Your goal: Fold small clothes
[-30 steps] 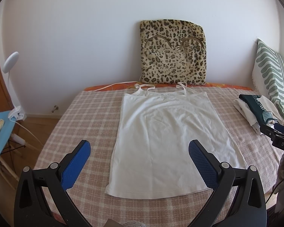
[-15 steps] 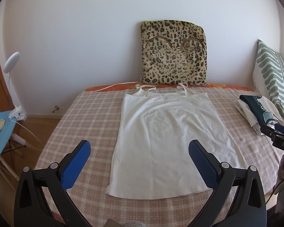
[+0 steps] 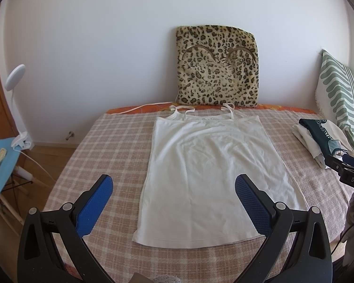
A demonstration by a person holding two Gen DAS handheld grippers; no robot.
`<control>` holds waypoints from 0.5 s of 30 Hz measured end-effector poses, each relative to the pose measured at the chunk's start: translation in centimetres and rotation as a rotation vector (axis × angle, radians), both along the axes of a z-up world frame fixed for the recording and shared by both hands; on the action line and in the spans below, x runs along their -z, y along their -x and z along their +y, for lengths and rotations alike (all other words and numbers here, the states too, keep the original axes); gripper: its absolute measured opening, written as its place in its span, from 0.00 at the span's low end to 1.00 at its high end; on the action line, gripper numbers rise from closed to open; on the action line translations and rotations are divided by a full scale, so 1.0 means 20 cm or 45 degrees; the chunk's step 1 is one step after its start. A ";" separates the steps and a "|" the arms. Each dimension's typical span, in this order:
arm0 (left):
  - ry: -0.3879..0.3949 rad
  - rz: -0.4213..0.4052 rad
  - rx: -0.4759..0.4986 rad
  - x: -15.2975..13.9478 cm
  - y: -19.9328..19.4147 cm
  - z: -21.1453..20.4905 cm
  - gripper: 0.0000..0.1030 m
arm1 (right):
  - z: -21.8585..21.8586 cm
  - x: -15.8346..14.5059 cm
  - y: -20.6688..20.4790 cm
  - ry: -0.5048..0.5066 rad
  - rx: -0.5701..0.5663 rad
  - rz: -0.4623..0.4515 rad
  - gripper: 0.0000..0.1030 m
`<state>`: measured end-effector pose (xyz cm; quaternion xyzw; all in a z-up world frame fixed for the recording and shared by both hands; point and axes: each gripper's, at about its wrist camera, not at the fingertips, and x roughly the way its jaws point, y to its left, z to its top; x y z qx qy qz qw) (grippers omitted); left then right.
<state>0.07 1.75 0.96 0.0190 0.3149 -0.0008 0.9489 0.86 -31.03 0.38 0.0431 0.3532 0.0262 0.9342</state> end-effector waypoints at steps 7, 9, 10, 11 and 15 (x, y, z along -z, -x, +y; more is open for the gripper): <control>0.000 0.000 0.001 0.00 0.00 0.00 1.00 | 0.00 0.00 0.00 0.000 0.000 0.000 1.00; -0.001 -0.001 0.000 0.00 0.00 0.00 1.00 | 0.01 0.00 0.00 -0.001 0.000 0.000 1.00; -0.001 -0.001 0.000 0.00 0.00 0.00 1.00 | 0.00 0.00 0.00 -0.002 -0.001 0.001 1.00; -0.003 -0.001 -0.001 0.00 0.00 0.00 1.00 | 0.00 0.00 0.00 -0.002 -0.002 0.000 1.00; 0.001 0.004 -0.007 0.00 0.00 0.03 1.00 | 0.01 0.00 -0.01 -0.002 -0.004 0.001 1.00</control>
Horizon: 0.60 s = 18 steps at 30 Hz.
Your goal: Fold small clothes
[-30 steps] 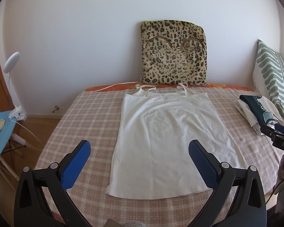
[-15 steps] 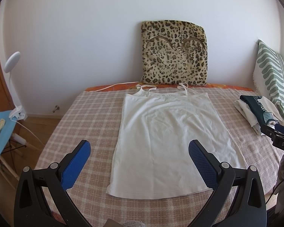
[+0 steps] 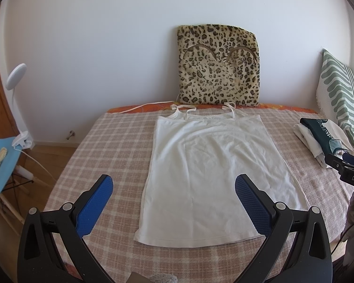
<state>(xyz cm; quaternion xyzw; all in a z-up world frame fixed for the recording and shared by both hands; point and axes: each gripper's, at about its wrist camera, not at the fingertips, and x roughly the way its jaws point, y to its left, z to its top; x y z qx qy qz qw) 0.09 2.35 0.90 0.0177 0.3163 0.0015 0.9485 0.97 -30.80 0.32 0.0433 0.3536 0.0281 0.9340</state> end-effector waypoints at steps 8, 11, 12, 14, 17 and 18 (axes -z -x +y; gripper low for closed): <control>0.009 0.012 -0.018 0.02 0.00 0.06 1.00 | 0.05 0.01 -0.03 -0.004 -0.023 0.003 1.00; 0.047 0.039 0.001 0.04 0.00 0.08 1.00 | 0.08 0.01 -0.04 -0.015 -0.035 0.003 1.00; 0.055 0.043 0.002 0.05 0.00 0.09 1.00 | 0.09 0.01 -0.04 -0.017 -0.038 0.002 1.00; 0.057 0.047 0.001 0.06 0.01 0.10 1.00 | 0.10 0.01 -0.05 -0.029 -0.054 0.000 1.00; 0.079 0.059 0.003 0.08 0.01 0.12 1.00 | 0.12 0.00 -0.07 -0.050 -0.066 0.003 1.00; 0.107 0.068 0.009 0.10 0.01 0.13 1.00 | 0.12 0.00 -0.07 -0.059 -0.068 0.003 1.00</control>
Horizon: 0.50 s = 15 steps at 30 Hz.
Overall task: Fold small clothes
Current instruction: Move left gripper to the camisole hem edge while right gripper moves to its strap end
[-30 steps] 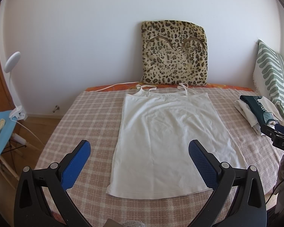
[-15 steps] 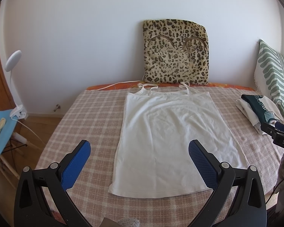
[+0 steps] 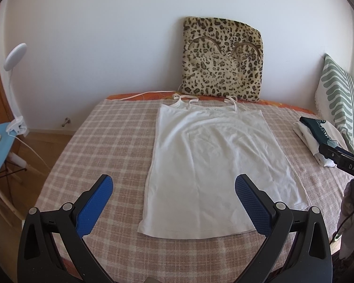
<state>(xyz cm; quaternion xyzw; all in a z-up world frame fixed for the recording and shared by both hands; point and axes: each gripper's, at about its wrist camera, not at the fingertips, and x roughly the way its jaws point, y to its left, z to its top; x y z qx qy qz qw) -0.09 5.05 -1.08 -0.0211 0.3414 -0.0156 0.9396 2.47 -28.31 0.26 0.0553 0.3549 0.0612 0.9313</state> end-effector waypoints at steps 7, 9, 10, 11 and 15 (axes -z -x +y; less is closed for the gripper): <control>0.154 0.074 -0.032 0.12 -0.03 0.13 0.98 | 0.06 -0.03 -0.05 -0.049 -0.034 -0.001 1.00; 0.137 0.086 -0.042 0.15 -0.03 0.15 0.98 | 0.09 -0.04 -0.06 -0.044 -0.053 -0.010 1.00; 0.133 0.096 -0.049 0.17 -0.03 0.17 0.97 | 0.10 -0.04 -0.07 -0.044 -0.063 -0.013 1.00; 0.130 0.106 -0.056 0.18 -0.03 0.18 0.93 | 0.12 -0.05 -0.07 -0.052 -0.073 -0.013 0.99; 0.124 0.149 -0.074 0.25 -0.03 0.23 0.82 | 0.19 -0.07 -0.12 -0.070 -0.118 -0.006 0.94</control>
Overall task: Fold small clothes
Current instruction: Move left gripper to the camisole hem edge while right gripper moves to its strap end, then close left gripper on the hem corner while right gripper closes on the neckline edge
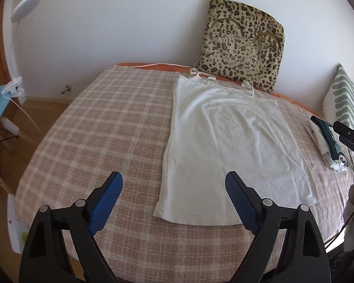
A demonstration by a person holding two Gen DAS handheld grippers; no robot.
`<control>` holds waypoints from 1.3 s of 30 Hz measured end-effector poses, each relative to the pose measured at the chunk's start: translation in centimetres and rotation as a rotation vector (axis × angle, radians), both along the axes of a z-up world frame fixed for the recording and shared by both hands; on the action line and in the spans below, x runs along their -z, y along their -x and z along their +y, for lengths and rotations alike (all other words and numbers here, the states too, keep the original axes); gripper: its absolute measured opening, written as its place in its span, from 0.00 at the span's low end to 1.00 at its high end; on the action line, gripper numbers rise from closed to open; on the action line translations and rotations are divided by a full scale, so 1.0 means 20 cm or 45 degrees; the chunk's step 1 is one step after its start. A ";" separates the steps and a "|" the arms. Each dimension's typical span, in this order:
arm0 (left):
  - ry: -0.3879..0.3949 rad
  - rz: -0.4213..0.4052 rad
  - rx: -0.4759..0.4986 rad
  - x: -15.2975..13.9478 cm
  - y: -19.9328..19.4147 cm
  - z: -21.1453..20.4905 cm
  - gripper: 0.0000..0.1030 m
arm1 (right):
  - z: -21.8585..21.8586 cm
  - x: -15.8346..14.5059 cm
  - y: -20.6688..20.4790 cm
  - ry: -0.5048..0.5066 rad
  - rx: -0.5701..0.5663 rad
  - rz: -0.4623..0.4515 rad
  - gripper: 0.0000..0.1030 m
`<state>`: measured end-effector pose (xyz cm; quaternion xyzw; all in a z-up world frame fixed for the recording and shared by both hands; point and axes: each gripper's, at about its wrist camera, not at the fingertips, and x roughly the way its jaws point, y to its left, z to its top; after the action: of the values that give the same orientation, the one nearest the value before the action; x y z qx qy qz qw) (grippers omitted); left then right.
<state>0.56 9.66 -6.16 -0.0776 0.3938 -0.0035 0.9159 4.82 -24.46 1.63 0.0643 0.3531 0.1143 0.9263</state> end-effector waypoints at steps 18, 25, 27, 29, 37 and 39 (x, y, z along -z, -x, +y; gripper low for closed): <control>0.220 0.186 0.081 0.21 -0.07 0.07 0.41 | 0.54 -0.01 -0.43 -0.052 -0.292 0.108 0.66; 0.239 0.243 0.077 0.28 -0.10 0.09 0.39 | 0.77 0.05 -0.63 -0.024 -0.359 0.179 0.63; 0.231 0.250 0.068 0.29 -0.10 0.09 0.36 | 0.83 0.06 -0.67 -0.017 -0.371 0.194 0.63; 0.224 0.250 0.066 0.29 -0.10 0.09 0.36 | 0.89 0.06 -0.72 -0.007 -0.385 0.207 0.63; 0.197 0.246 0.087 0.29 -0.10 0.07 0.36 | 1.10 0.12 -0.90 0.030 -0.427 0.274 0.59; 0.197 0.248 0.089 0.29 -0.10 0.06 0.36 | 1.16 0.14 -0.94 0.046 -0.438 0.289 0.56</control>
<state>2.55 10.96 -11.90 -0.1345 0.4820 -0.0582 0.8638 23.67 -1.33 -1.14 -0.0013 0.4632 0.2564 0.8484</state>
